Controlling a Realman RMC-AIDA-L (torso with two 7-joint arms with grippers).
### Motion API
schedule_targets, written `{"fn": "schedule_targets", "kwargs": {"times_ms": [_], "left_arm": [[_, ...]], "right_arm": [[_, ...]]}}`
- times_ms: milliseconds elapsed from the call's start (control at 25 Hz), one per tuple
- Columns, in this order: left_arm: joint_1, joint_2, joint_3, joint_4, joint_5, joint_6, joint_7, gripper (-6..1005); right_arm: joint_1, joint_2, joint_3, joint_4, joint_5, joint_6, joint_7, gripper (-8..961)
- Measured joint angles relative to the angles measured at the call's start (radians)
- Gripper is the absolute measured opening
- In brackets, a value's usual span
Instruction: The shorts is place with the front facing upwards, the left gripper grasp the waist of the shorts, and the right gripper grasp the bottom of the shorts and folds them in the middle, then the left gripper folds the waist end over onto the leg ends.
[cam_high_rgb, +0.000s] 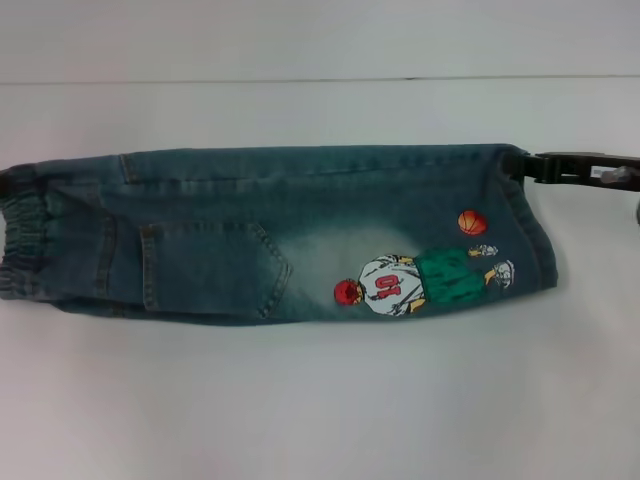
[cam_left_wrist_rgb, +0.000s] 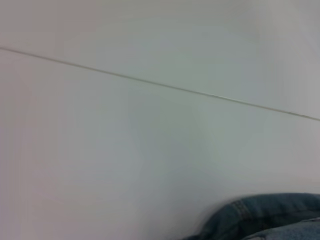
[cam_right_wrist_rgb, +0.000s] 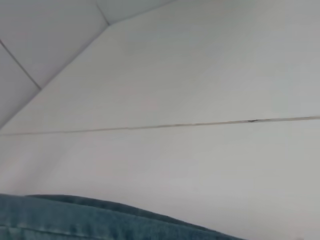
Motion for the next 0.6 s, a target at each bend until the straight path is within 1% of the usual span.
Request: {"fn": "schedule_targets", "kwargs": {"times_ms": [120, 360, 600], "left_arm": [[-0.006, -0.011, 0.005, -0.002, -0.001, -0.036, 0.006, 91], [-0.014, -0.031, 0.046, -0.004, -0.01, -0.102, 0.008, 93], [-0.016, -0.035, 0.072, -0.014, -0.012, -0.146, 0.005, 95]], "right_arm": [[0.011, 0.011, -0.035, 0.003, 0.001, 0.045, 0.001, 47], [0.027, 0.026, -0.056, 0.013, 0.002, 0.101, -0.002, 48], [0.038, 0.033, -0.056, 0.011, 0.003, 0.122, -0.002, 49]]}}
